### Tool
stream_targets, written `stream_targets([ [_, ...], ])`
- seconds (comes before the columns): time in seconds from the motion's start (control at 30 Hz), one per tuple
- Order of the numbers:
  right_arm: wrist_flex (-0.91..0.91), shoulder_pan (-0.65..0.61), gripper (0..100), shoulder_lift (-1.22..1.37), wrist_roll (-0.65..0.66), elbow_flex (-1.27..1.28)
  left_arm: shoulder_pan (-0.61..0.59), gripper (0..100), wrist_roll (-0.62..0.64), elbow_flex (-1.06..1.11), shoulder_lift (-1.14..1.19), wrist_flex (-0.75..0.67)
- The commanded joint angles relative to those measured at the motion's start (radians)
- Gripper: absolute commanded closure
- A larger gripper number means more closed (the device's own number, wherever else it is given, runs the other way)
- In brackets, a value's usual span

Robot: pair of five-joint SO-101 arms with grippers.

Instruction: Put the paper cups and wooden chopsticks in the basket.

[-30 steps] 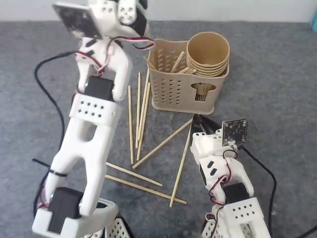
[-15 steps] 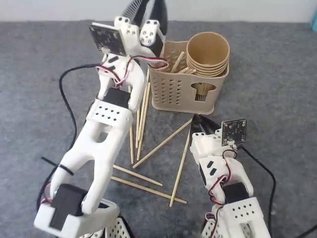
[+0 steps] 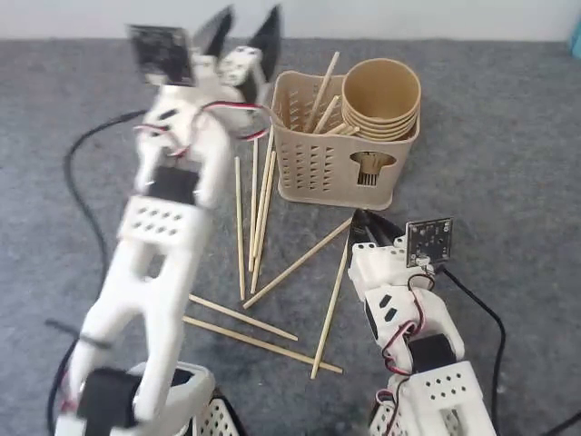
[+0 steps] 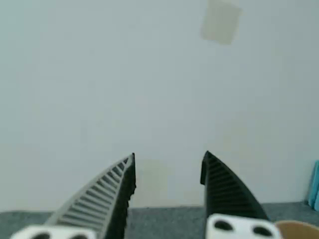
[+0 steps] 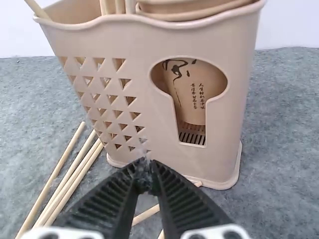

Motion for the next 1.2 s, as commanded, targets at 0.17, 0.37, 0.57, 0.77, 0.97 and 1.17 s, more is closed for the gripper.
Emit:
stream_targets([
  [0.17,0.384,0.007,99.0,0.015,-0.020,-0.206,-0.163,79,0.009,0.047,-0.256,0.700],
  [0.37,0.510,-0.094,99.0,0.015,-0.020,-0.272,-0.198,79,0.014,0.289,-0.258,0.753],
  [0.57,0.541,-0.116,99.0,0.016,-0.055,-0.324,-0.195,79,0.009,0.444,-0.255,0.747],
  [0.77,0.598,-0.117,99.1,0.170,-0.061,-0.419,-0.192,79,0.014,0.510,-0.155,0.649],
  [0.97,0.556,-0.116,99.1,0.464,-0.115,-0.532,-0.199,79,0.009,0.349,0.161,0.651],
  [1.17,0.452,-0.110,98.8,0.722,-0.146,-0.600,-0.199,79,0.012,0.194,0.407,0.663],
])
